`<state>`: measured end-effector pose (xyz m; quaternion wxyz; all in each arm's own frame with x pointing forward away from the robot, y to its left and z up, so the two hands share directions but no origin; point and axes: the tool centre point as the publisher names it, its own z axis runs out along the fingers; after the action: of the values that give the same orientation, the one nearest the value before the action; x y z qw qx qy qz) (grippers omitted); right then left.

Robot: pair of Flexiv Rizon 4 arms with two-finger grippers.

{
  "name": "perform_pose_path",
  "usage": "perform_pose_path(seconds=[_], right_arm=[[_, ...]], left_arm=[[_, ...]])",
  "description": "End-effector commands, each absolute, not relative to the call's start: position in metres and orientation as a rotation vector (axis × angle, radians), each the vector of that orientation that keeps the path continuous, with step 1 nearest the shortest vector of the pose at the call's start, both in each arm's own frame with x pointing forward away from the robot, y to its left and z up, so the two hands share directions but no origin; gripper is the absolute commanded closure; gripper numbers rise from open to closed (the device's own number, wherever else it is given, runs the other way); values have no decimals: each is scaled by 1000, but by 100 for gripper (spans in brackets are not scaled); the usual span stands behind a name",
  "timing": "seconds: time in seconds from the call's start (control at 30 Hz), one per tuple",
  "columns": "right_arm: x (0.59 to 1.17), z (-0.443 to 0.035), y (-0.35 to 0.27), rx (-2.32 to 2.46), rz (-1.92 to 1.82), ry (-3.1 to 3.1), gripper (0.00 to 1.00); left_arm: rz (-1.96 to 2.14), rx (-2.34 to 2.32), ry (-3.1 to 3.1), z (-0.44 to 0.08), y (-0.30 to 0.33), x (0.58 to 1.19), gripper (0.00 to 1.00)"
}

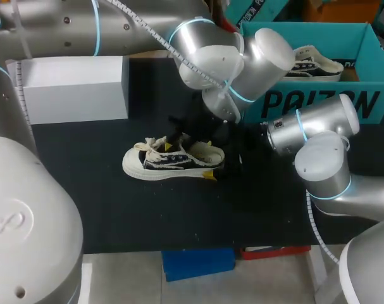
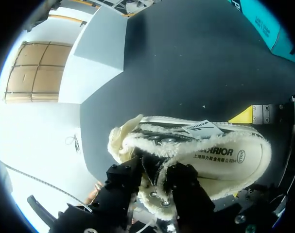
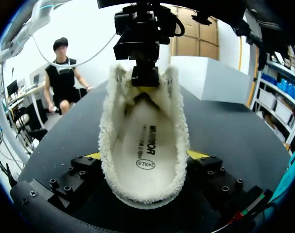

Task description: Take the shoe out of the shoebox, open the shoe tongue, remove and reinsert the insole, then place the shoe into the shoebox

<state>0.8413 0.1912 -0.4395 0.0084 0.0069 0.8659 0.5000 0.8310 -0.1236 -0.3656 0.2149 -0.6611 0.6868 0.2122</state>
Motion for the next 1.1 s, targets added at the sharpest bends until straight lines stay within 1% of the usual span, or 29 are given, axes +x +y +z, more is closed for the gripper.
perform_pose_path(seconds=[0.03,0.3,0.53,0.93,0.97,1.0,1.1], right_arm=[[842,-444,194,24,1562,2706,100],[842,-444,194,24,1562,2706,100],[842,-444,194,24,1562,2706,100],[842,-444,194,24,1562,2706,100],[842,-444,194,24,1562,2706,100],[842,-444,194,24,1562,2706,100],[842,-444,194,24,1562,2706,100]], left_arm=[[553,-1837,1920,-358,-122,826,100],[443,-1851,1933,-328,-129,826,100],[376,-1866,1920,-305,-112,818,100],[405,-1917,1849,-311,-54,801,100],[409,-1929,1840,-311,-50,801,72],[411,-1941,1835,-311,-45,801,0],[407,-1983,1817,-308,-33,799,0]])
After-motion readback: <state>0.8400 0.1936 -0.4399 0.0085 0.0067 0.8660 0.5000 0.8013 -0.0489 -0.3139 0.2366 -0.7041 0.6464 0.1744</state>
